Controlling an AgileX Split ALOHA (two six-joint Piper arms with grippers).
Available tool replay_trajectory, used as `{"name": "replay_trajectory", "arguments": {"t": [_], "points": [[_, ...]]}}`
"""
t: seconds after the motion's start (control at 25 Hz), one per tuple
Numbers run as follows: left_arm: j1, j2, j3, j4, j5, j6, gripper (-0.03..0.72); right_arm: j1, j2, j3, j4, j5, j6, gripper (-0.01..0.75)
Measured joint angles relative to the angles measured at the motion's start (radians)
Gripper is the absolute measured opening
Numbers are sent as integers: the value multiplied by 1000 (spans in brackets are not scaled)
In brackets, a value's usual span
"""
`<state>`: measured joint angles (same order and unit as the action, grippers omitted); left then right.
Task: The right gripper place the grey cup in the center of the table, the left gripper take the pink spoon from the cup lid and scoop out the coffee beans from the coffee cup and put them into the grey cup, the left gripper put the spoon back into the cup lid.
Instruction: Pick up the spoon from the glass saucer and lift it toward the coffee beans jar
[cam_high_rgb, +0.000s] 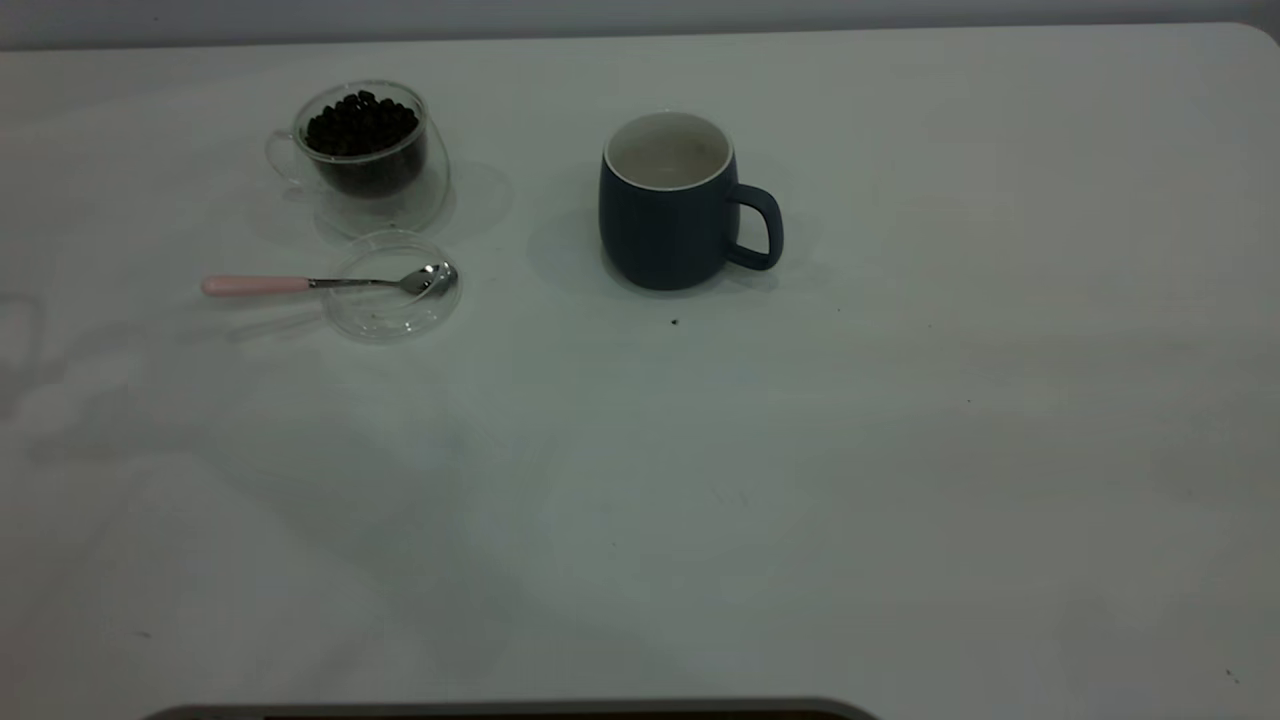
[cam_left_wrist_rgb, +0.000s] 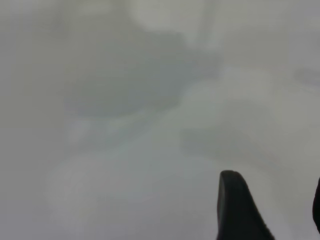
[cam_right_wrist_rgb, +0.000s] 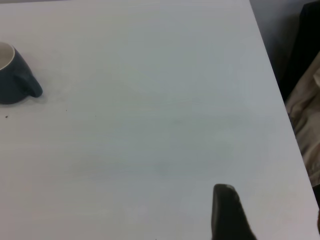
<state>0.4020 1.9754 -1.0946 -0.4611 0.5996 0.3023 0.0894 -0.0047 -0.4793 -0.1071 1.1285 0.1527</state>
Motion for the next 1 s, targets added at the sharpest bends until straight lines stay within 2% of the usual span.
{"name": "replay_trajectory", "arguments": {"t": [0.2, 0.4, 0.64, 0.84, 1.0], "points": [[53, 140, -79, -326, 164, 518, 432, 0, 0, 0, 0, 0, 0, 457], [60, 255, -97, -481, 199, 745, 447, 0, 0, 0, 0, 0, 0, 457], [57, 342, -105, -558, 166, 794, 571, 0, 0, 0, 0, 0, 0, 457], [57, 354, -109, -620, 106, 832, 578, 0, 0, 0, 0, 0, 0, 457], [42, 359, -110, -686, 150, 887, 576, 0, 0, 0, 0, 0, 0, 457]]}}
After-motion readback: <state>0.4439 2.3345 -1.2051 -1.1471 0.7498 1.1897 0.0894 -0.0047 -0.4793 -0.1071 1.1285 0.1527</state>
